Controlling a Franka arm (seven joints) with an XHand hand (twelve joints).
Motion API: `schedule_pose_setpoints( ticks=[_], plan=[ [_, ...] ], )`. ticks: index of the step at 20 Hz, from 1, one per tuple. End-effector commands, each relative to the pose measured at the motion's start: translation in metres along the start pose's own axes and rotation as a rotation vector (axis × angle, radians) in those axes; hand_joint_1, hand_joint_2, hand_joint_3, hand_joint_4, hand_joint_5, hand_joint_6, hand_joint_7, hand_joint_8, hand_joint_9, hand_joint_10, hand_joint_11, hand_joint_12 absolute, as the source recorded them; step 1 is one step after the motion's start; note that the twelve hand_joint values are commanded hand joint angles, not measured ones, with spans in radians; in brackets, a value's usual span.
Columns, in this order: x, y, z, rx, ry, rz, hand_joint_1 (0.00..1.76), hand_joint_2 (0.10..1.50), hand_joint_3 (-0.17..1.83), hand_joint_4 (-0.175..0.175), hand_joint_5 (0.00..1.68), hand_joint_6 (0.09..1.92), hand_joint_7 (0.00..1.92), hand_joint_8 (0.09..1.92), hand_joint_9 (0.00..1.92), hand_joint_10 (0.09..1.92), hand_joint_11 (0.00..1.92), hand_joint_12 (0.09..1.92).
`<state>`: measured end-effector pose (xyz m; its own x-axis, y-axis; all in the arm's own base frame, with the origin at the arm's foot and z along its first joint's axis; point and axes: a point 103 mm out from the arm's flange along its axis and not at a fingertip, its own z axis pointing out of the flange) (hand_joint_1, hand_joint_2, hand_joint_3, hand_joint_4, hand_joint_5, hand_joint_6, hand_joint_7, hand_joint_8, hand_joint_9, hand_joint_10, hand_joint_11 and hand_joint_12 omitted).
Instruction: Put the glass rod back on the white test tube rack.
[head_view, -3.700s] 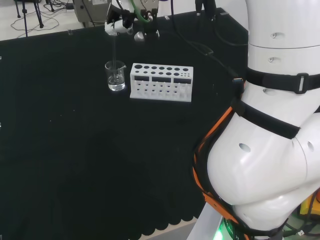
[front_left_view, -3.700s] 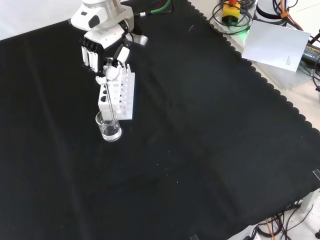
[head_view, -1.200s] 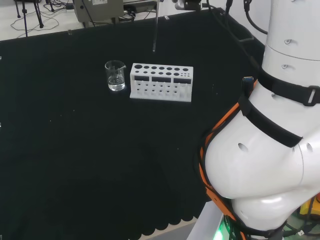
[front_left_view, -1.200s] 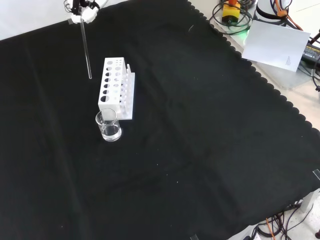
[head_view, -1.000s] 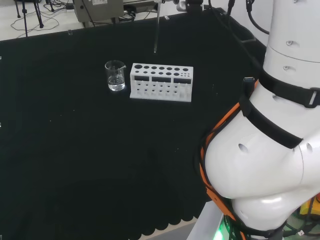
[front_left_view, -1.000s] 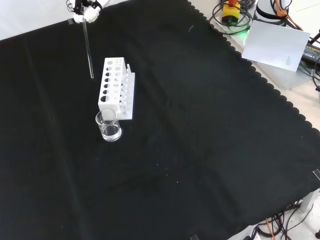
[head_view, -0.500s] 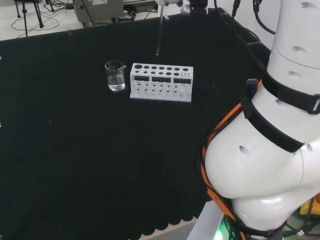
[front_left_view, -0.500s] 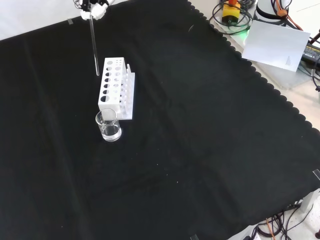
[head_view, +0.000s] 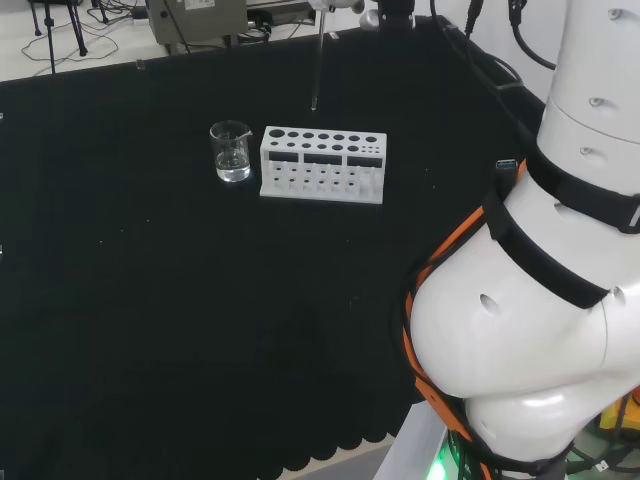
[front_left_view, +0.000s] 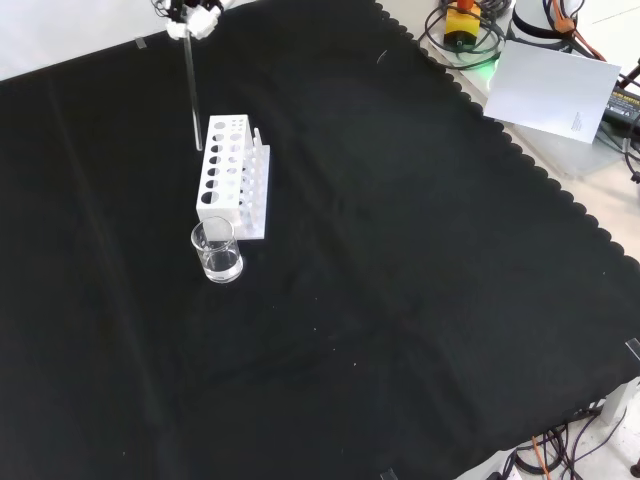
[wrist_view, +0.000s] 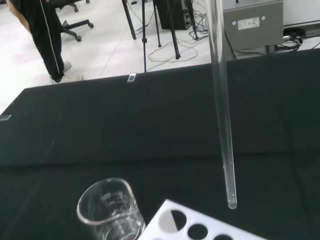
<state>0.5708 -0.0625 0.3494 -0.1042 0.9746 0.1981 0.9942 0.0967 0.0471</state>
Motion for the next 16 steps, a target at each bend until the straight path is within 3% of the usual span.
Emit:
schedule_pose_setpoints(
  ticks=[1, 16],
  plan=[
    [0.012, -0.01, 0.002, 0.026, -0.016, -0.01, 1.3, 1.05, -0.01, -0.175, 1.23, 0.24, 1.12, 1.1, 1.75, 0.77, 1.23, 0.79],
    [0.021, -0.016, 0.018, 0.029, -0.01, -0.028, 1.3, 1.05, -0.01, -0.175, 1.23, 0.24, 1.12, 1.1, 1.75, 0.78, 1.23, 0.79]
  ],
)
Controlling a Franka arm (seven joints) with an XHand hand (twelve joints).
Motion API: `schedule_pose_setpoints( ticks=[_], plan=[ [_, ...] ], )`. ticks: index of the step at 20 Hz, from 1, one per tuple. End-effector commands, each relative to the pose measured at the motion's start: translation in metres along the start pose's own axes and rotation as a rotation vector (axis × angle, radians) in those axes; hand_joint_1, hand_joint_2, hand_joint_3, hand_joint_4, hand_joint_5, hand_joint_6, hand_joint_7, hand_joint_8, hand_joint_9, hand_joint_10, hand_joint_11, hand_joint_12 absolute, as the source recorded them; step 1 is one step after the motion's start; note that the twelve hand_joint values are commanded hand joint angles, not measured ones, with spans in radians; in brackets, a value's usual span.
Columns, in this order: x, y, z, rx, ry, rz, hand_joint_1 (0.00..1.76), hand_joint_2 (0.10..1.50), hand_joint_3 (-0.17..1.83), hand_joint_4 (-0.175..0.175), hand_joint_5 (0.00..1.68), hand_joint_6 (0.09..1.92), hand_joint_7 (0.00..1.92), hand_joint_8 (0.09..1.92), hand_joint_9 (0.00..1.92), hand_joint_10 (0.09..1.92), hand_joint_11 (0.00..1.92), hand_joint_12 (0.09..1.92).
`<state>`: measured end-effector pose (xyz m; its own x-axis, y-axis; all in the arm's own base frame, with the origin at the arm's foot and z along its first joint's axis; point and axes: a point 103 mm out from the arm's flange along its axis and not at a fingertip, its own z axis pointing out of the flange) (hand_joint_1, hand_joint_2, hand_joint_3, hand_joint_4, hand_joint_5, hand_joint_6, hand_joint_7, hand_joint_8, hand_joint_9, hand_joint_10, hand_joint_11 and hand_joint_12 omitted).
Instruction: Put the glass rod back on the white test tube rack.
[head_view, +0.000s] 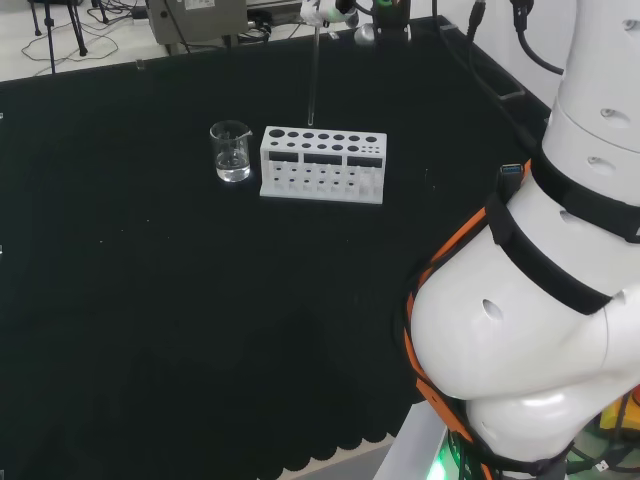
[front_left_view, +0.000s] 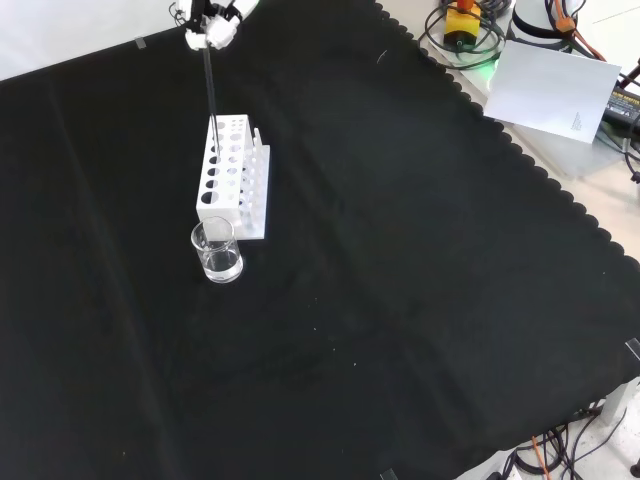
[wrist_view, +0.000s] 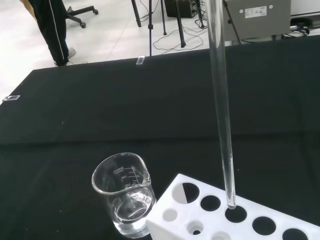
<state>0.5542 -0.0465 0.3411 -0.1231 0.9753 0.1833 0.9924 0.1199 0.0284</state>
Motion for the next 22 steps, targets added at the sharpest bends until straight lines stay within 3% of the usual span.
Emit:
schedule_pose_setpoints(
  ticks=[1, 8, 16, 22],
  plan=[
    [0.006, 0.0, 0.01, 0.01, 0.007, -0.011, 1.3, 1.05, -0.01, -0.175, 1.23, 0.24, 1.12, 1.1, 1.75, 0.78, 1.23, 0.79],
    [0.006, 0.011, 0.02, 0.022, 0.035, -0.021, 1.3, 1.05, -0.01, -0.175, 1.23, 0.24, 1.12, 1.1, 1.75, 0.78, 1.23, 0.79],
    [0.003, 0.018, 0.023, 0.022, 0.021, -0.009, 1.3, 1.05, -0.01, -0.175, 1.23, 0.25, 1.12, 1.1, 1.75, 0.78, 1.23, 0.79],
    [-0.018, 0.017, 0.013, 0.005, 0.037, 0.02, 1.3, 1.05, 0.0, -0.175, 1.23, 0.25, 1.12, 1.1, 1.75, 0.78, 1.23, 0.79]
  ],
)
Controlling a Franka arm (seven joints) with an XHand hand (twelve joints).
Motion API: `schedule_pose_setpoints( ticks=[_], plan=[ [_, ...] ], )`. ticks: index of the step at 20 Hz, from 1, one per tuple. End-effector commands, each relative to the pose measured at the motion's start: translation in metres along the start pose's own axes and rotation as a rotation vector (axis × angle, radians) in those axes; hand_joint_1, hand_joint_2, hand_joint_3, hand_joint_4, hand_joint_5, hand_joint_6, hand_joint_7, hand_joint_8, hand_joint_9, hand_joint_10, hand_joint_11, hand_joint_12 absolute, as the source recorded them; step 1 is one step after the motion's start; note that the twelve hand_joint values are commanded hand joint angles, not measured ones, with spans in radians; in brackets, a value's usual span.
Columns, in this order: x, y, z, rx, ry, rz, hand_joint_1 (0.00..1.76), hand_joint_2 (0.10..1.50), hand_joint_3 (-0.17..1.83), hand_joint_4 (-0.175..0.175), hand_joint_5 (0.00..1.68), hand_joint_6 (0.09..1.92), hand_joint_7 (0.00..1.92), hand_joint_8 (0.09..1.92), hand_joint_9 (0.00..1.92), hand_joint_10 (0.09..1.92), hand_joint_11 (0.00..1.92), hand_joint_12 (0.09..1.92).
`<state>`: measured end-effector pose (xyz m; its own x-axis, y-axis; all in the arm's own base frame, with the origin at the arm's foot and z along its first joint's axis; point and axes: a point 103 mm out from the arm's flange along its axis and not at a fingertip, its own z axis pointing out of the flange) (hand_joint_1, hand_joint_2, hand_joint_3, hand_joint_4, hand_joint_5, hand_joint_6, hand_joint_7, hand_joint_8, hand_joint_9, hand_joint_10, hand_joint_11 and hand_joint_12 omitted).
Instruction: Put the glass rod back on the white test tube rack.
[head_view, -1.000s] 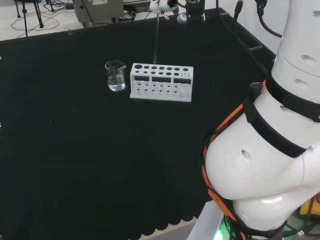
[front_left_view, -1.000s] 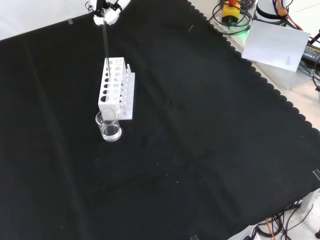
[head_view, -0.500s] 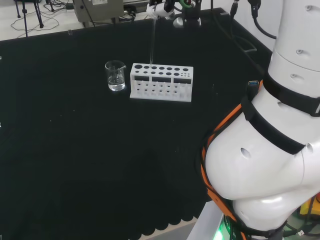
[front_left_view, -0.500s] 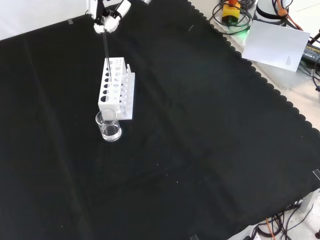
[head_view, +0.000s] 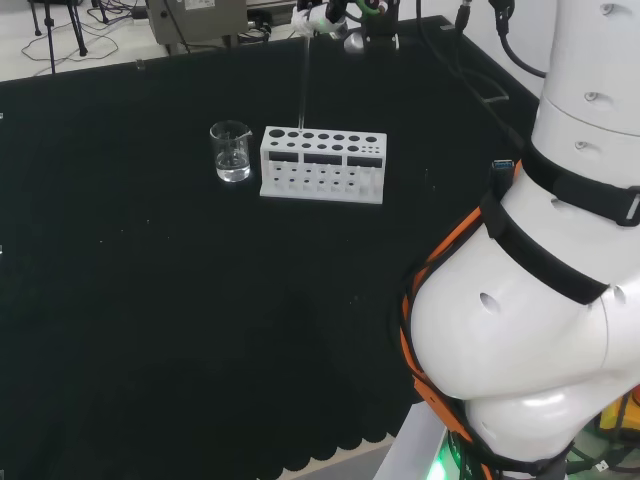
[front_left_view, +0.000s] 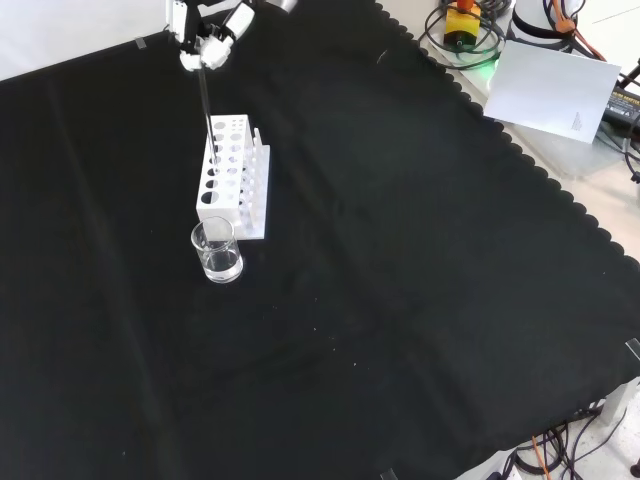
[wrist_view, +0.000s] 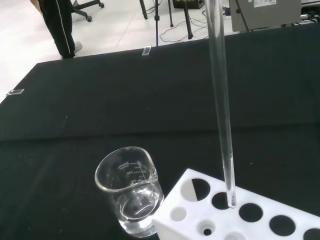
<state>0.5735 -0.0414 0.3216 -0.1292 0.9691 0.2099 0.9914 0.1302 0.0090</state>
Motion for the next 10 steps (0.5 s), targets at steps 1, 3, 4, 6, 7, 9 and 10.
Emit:
schedule_pose_setpoints(
  ticks=[1, 3, 4, 6, 7, 9, 10],
  plan=[
    [-0.0199, -0.004, -0.0086, -0.025, 0.026, 0.026, 1.3, 1.05, 0.0, -0.175, 1.23, 0.25, 1.12, 1.1, 1.75, 0.78, 1.23, 0.79],
    [-0.0228, -0.0068, -0.0104, -0.023, 0.022, 0.026, 1.3, 1.05, 0.0, -0.175, 1.23, 0.25, 1.12, 1.1, 1.75, 0.78, 1.23, 0.79],
    [-0.0245, -0.0083, -0.0113, -0.022, 0.018, 0.026, 1.3, 1.05, 0.0, -0.175, 1.23, 0.25, 1.12, 1.1, 1.75, 0.78, 1.23, 0.79],
    [-0.0216, -0.0068, -0.009, -0.014, 0.003, 0.02, 1.3, 1.05, 0.0, -0.175, 1.23, 0.25, 1.12, 1.1, 1.75, 0.78, 1.23, 0.79],
    [-0.021, -0.0061, -0.0101, -0.014, 0.009, 0.044, 1.3, 1.05, 0.0, -0.175, 1.23, 0.25, 1.12, 1.1, 1.75, 0.78, 1.23, 0.79],
    [-0.0202, -0.0072, -0.0094, -0.018, 0.009, 0.046, 1.3, 1.05, 0.0, -0.175, 1.23, 0.25, 1.12, 1.1, 1.75, 0.78, 1.23, 0.79],
    [-0.02, -0.0083, -0.0095, -0.02, 0.006, 0.043, 1.3, 1.05, 0.0, -0.175, 1.23, 0.25, 1.12, 1.1, 1.75, 0.78, 1.23, 0.79]
  ],
)
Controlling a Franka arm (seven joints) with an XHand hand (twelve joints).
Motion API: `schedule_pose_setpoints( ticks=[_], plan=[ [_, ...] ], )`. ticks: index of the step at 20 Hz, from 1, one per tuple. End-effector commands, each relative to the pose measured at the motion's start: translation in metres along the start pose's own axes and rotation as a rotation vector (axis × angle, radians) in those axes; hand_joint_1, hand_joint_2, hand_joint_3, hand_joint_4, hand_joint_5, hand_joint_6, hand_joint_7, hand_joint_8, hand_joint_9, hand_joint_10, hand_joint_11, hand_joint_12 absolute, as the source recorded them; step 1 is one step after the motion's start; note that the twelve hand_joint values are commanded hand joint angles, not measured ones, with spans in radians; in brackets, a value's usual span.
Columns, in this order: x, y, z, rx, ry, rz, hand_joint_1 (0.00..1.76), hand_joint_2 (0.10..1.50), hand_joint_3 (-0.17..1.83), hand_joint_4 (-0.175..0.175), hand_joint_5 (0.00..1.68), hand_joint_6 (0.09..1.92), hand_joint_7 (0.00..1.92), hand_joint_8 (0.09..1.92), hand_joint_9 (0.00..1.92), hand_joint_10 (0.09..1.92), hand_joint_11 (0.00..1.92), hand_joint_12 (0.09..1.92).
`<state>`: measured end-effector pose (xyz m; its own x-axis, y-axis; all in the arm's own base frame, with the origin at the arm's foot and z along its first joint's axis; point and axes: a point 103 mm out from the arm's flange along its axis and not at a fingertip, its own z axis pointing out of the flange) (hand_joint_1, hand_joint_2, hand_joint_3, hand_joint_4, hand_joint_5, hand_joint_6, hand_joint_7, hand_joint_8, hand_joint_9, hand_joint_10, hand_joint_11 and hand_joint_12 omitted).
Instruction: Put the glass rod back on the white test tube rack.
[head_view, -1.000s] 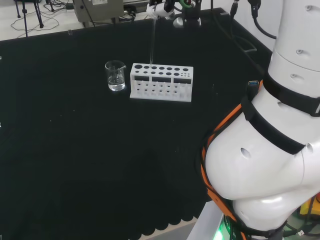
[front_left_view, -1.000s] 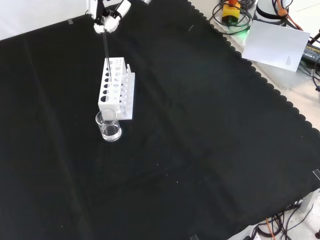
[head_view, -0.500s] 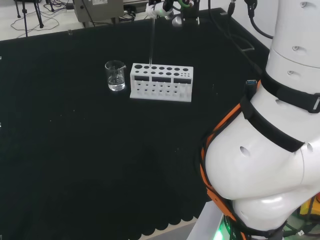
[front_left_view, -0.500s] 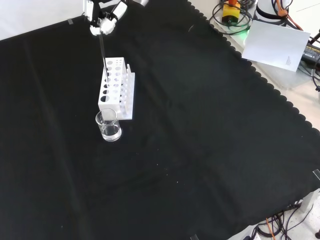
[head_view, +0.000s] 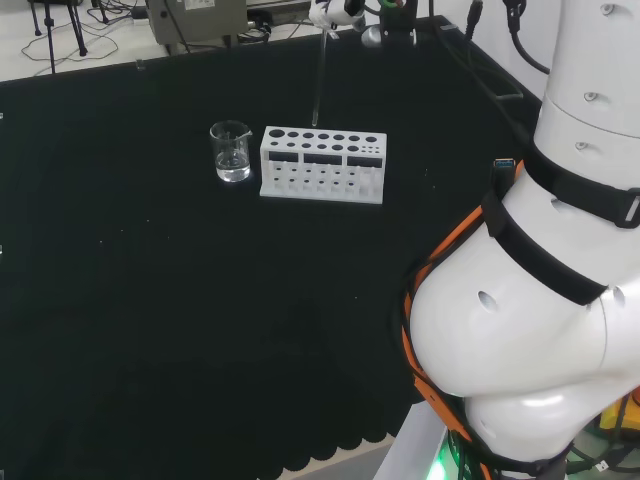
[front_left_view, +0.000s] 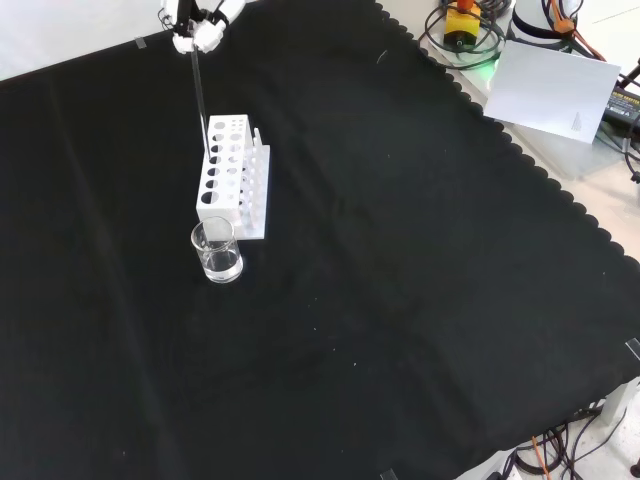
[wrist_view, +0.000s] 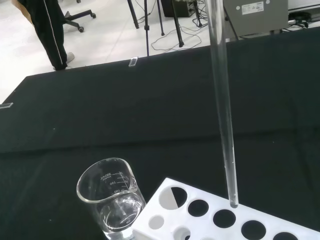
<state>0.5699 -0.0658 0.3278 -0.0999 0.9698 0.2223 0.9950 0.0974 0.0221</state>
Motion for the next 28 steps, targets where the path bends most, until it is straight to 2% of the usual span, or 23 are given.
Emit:
schedule_pose_setpoints(
  ticks=[1, 3, 5, 10, 11, 13, 28],
  plan=[
    [0.004, -0.001, 0.004, 0.005, -0.015, 0.011, 1.3, 1.05, 0.0, -0.175, 1.23, 0.25, 1.12, 1.1, 1.75, 0.78, 1.23, 0.79],
    [0.005, -0.001, 0.004, 0.01, -0.028, 0.001, 1.3, 1.05, 0.0, -0.175, 1.23, 0.25, 1.12, 1.1, 1.75, 0.78, 1.23, 0.79],
    [0.006, -0.001, 0.004, -0.005, -0.008, -0.001, 1.3, 1.05, 0.0, -0.175, 1.23, 0.25, 1.12, 1.1, 1.75, 0.78, 1.23, 0.79],
    [0.009, -0.001, 0.004, 0.013, -0.015, -0.015, 1.3, 1.05, 0.0, -0.175, 1.23, 0.25, 1.12, 1.1, 1.75, 0.78, 1.22, 0.79],
    [0.009, 0.0, 0.003, -0.011, 0.001, -0.001, 1.3, 1.05, 0.0, -0.175, 1.23, 0.25, 1.12, 1.1, 1.75, 0.78, 1.22, 0.79],
    [0.009, 0.0, 0.003, -0.022, 0.001, 0.01, 1.3, 1.05, 0.0, -0.175, 1.23, 0.25, 1.12, 1.1, 1.75, 0.78, 1.22, 0.79],
    [0.016, 0.001, 0.012, 0.021, -0.01, -0.018, 1.3, 1.05, 0.0, -0.175, 1.23, 0.25, 1.12, 1.11, 1.75, 0.78, 1.22, 0.79]
  ],
)
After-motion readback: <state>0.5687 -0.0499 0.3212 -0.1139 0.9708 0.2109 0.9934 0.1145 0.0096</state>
